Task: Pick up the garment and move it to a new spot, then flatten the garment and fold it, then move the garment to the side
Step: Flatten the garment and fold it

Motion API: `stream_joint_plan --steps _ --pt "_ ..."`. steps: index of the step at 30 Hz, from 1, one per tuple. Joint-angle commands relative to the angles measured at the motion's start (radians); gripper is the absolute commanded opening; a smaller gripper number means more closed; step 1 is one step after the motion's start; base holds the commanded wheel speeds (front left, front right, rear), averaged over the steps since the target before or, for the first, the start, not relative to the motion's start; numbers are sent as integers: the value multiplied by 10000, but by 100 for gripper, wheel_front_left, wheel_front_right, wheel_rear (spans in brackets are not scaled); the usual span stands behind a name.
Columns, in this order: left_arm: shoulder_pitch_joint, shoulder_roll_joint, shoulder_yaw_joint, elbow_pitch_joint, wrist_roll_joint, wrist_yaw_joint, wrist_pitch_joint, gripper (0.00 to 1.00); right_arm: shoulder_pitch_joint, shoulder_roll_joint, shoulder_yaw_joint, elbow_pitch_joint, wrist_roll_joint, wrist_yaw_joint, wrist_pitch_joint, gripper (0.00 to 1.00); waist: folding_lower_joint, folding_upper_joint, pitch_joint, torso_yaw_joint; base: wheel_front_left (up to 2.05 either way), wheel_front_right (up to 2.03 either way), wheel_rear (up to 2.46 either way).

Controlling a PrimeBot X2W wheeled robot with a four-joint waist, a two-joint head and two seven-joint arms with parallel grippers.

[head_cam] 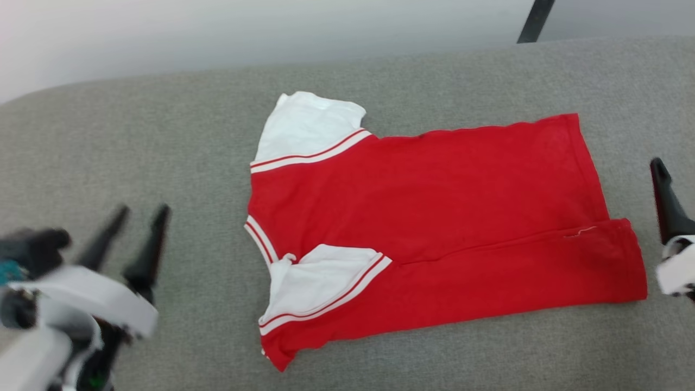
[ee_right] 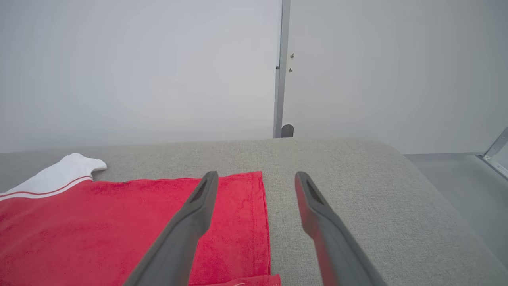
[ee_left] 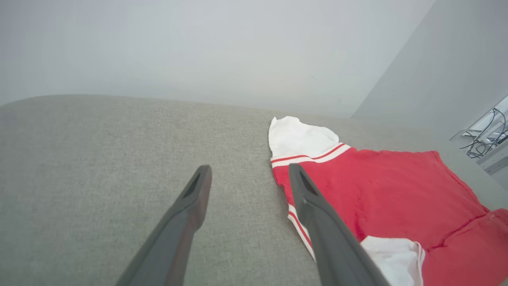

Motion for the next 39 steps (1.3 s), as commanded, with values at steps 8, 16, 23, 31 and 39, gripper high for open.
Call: stream_joint_plan --steps 8,16,23,31,39 --pt "-2337 -129 677 1193 1832 -264 -910 100 -555 1339 659 272 -1568 -16 -2886 100 0 -1 712 -756 0 0 0" --pt "-5897 -438 127 3549 2400 -1737 225 100 -923 2028 1485 949 -1915 -16 -4099 100 0 -1 1820 -1571 0 0 0" --pt "-8542 -816 -985 6443 3011 -2805 1921 100 -1462 2156 2181 1414 -1957 -16 -4423 100 0 -1 2541 -2290 0 0 0" --pt "-9816 -973 -2726 7630 1401 -2964 6244 100 -1674 2006 2640 1625 -1755 -16 -4401 100 0 -1 2672 -2695 0 0 0" --pt "-10316 -617 -3537 7812 279 -2970 8508 100 -1622 2001 2975 1592 -1523 -16 -4395 100 0 -1 2849 -2940 0 0 0"
